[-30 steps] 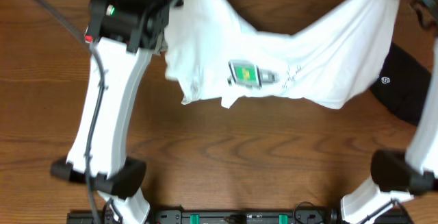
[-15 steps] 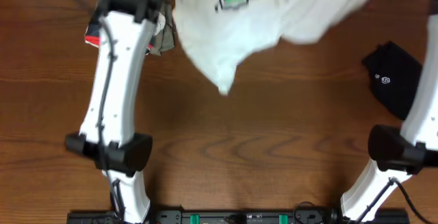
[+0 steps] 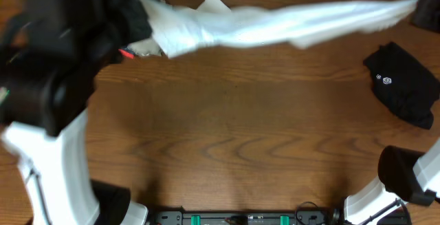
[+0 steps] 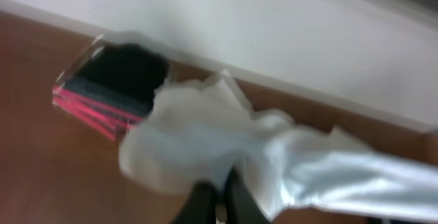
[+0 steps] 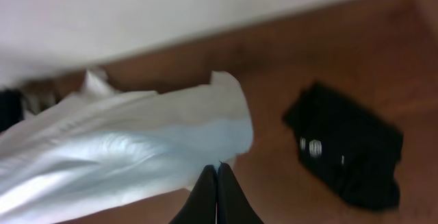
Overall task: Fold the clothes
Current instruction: 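Shake the lifted shirt with both grippers, swinging it back and forth, then lay the shirt down on the table with both grippers and release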
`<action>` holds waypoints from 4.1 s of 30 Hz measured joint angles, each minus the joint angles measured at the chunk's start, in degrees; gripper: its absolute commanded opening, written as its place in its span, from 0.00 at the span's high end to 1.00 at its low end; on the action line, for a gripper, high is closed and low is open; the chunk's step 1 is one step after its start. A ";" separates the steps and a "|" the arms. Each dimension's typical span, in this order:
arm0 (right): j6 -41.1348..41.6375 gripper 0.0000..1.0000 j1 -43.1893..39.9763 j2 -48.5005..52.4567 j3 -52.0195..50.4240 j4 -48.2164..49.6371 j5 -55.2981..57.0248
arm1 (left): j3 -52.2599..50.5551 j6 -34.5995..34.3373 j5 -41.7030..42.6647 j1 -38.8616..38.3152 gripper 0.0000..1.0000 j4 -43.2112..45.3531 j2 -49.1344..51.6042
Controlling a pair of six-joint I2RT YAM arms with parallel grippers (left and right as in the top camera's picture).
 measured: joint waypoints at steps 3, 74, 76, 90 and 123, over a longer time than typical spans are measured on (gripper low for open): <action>-0.46 0.99 0.26 0.70 -6.60 -0.11 0.55 | -6.36 -1.20 2.93 -0.20 0.94 -4.35 4.72; 7.85 0.99 -8.61 -15.98 -80.87 25.22 14.73 | -84.61 -20.50 10.69 -19.56 0.93 2.25 -16.22; 8.76 0.99 -8.61 -15.98 -80.89 25.22 16.09 | -85.07 -21.66 10.71 -21.11 0.93 2.23 -16.22; 11.58 0.99 -8.61 -15.98 -80.87 23.80 19.02 | -85.53 -28.15 12.46 -30.73 0.88 0.37 -17.66; 13.53 0.02 -8.61 -16.46 -80.87 20.02 19.85 | -85.55 -29.07 8.92 -30.86 0.02 10.05 -17.68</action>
